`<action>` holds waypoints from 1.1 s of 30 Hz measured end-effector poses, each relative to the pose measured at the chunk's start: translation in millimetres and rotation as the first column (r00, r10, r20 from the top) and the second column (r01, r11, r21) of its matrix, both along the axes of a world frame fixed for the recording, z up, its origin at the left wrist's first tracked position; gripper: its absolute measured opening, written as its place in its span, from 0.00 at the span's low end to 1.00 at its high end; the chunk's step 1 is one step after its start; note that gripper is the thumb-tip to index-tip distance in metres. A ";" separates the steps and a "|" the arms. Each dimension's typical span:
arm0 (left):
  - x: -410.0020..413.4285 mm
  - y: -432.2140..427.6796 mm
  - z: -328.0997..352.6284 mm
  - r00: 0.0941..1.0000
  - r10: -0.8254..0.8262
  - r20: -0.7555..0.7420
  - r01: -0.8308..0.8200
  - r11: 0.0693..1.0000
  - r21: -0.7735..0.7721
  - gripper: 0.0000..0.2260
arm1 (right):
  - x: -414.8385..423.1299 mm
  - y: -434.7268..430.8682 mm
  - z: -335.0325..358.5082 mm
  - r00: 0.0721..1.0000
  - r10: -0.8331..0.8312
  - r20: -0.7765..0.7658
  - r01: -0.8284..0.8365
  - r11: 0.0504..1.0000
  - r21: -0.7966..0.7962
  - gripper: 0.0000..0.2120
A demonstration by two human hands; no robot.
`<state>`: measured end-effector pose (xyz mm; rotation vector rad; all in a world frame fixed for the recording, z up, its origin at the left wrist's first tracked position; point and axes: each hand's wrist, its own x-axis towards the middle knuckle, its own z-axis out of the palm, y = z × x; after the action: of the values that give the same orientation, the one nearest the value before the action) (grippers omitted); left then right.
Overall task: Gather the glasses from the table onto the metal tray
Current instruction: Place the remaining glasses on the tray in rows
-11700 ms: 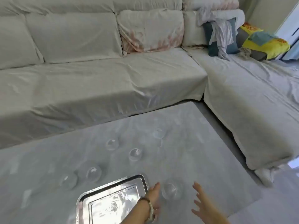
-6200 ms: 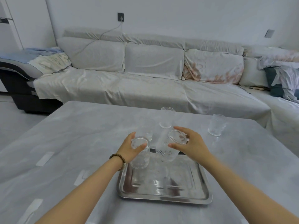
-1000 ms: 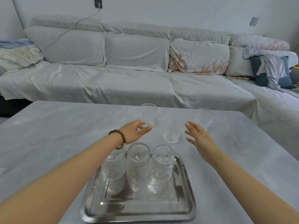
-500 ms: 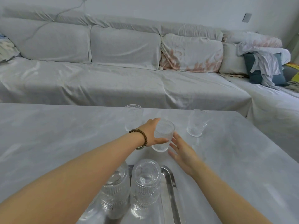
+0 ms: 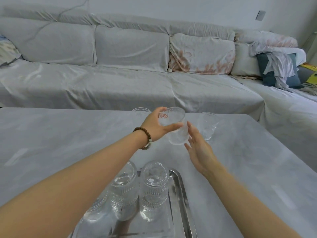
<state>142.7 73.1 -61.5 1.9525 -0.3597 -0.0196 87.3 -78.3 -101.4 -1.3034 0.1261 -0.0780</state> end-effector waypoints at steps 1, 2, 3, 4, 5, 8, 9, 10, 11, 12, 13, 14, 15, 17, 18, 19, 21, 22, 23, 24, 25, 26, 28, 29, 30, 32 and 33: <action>-7.6 4.5 10.3 1.000 0.002 -0.006 -0.003 0.998 -0.063 0.38 | -3.6 1.5 9.7 1.000 0.010 0.023 -0.011 1.000 0.016 0.21; -16.8 9.4 20.5 1.000 -0.002 -0.022 0.000 0.991 -0.135 0.37 | -7.9 3.9 19.5 0.999 0.023 0.036 -0.025 0.999 0.044 0.21; -26.7 15.0 29.8 0.999 -0.013 -0.038 0.005 0.978 -0.208 0.36 | -13.3 7.6 29.2 0.998 0.041 0.041 -0.044 0.995 0.088 0.22; -37.4 21.5 38.4 0.998 -0.024 -0.053 0.009 0.961 -0.275 0.36 | -19.8 12.1 38.6 0.997 0.067 0.042 -0.072 0.987 0.141 0.22; -47.7 28.4 46.0 0.997 -0.035 -0.069 0.011 0.944 -0.329 0.38 | -27.6 17.7 47.9 0.994 0.103 0.042 -0.109 0.974 0.196 0.22; -79.2 54.9 61.6 0.990 -0.068 -0.121 0.007 0.893 -0.449 0.44 | -54.2 37.5 72.6 0.975 0.219 0.016 -0.217 0.947 0.237 0.20; -90.0 66.0 64.7 0.988 -0.073 -0.133 0.002 0.881 -0.472 0.44 | -63.2 44.3 78.8 0.970 0.241 0.007 -0.238 0.951 0.195 0.21; -100.4 78.3 66.0 0.986 -0.077 -0.145 -0.003 0.874 -0.486 0.42 | -72.0 51.0 83.5 0.967 0.255 -0.001 -0.252 0.957 0.141 0.23; -110.4 91.3 65.8 0.985 -0.078 -0.154 -0.006 0.874 -0.486 0.40 | -80.3 57.4 86.9 0.965 0.263 -0.002 -0.262 0.961 0.088 0.25; -119.7 104.8 64.3 0.984 -0.074 -0.159 -0.008 0.888 -0.461 0.39 | -88.0 63.4 89.4 0.964 0.268 0.006 -0.268 0.963 0.033 0.26; -129.1 118.0 61.3 0.984 -0.064 -0.165 -0.011 0.909 -0.417 0.38 | -95.8 70.1 91.4 0.962 0.271 0.018 -0.270 0.962 -0.031 0.27; -138.1 130.8 56.7 0.984 -0.051 -0.170 -0.015 0.931 -0.364 0.39 | -103.3 77.0 92.9 0.961 0.274 0.030 -0.269 0.958 -0.103 0.29; -146.7 142.6 51.4 0.984 -0.037 -0.177 -0.021 0.949 -0.316 0.40 | -110.5 84.6 93.5 0.960 0.275 0.041 -0.265 0.949 -0.173 0.31; -162.7 163.5 39.1 0.984 -0.025 -0.177 -0.018 0.971 -0.240 0.41 | -122.7 100.2 91.9 0.963 0.263 0.055 -0.239 0.931 -0.277 0.34; -169.1 172.7 33.1 0.985 -0.027 -0.171 -0.009 0.978 -0.207 0.42 | -127.2 108.1 90.2 0.965 0.257 0.060 -0.225 0.921 -0.318 0.35; -175.1 181.1 26.6 0.985 -0.032 -0.168 0.001 0.984 -0.179 0.42 | -131.5 116.1 87.6 0.965 0.254 0.061 -0.217 0.908 -0.359 0.35; -185.2 195.7 12.6 0.988 -0.032 -0.154 0.010 0.990 -0.143 0.39 | -138.3 130.9 80.4 0.966 0.252 0.057 -0.204 0.879 -0.431 0.35; -189.9 201.9 5.5 0.989 -0.019 -0.145 0.002 0.993 -0.118 0.38 | -140.9 137.4 76.0 0.968 0.244 0.054 -0.193 0.867 -0.459 0.35; -193.8 207.2 -1.5 0.991 0.001 -0.137 -0.012 0.997 -0.083 0.37 | -143.1 142.9 71.3 0.971 0.232 0.052 -0.178 0.854 -0.489 0.35; -197.3 212.1 -8.8 0.991 0.018 -0.132 -0.024 0.999 -0.045 0.36 | -145.3 147.6 66.0 0.973 0.223 0.052 -0.165 0.839 -0.518 0.36; -199.6 216.1 -15.5 0.991 0.025 -0.131 -0.027 0.999 -0.019 0.34 | -147.2 151.6 60.8 0.974 0.220 0.055 -0.156 0.826 -0.541 0.37; -201.3 219.3 -21.7 0.990 0.024 -0.138 -0.026 1.000 -0.012 0.32 | -149.3 155.4 55.4 0.973 0.223 0.058 -0.154 0.815 -0.558 0.36; -203.8 223.1 -31.6 0.985 0.028 -0.172 -0.038 0.998 -0.055 0.24 | -153.4 162.8 43.6 0.970 0.237 0.051 -0.162 0.791 -0.590 0.35; -205.0 223.3 -35.0 0.980 0.036 -0.196 -0.054 0.995 -0.088 0.20 | -154.9 166.5 37.6 0.970 0.237 0.046 -0.161 0.780 -0.605 0.36; -206.2 223.0 -37.8 0.974 0.044 -0.223 -0.072 0.990 -0.120 0.17 | -155.8 170.0 31.8 0.972 0.230 0.043 -0.154 0.767 -0.623 0.37; -208.9 221.2 -42.6 0.962 0.045 -0.269 -0.093 0.981 -0.168 0.15 | -157.0 176.9 22.1 0.974 0.223 0.037 -0.143 0.735 -0.663 0.38; -209.8 220.2 -45.0 0.958 0.039 -0.283 -0.094 0.979 -0.182 0.15 | -157.3 179.9 18.1 0.974 0.226 0.032 -0.145 0.721 -0.677 0.38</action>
<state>-67.1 293.3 -106.5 1.7380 -0.1043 -0.2066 -70.0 101.7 -83.3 -2.0353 -0.1538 -0.0224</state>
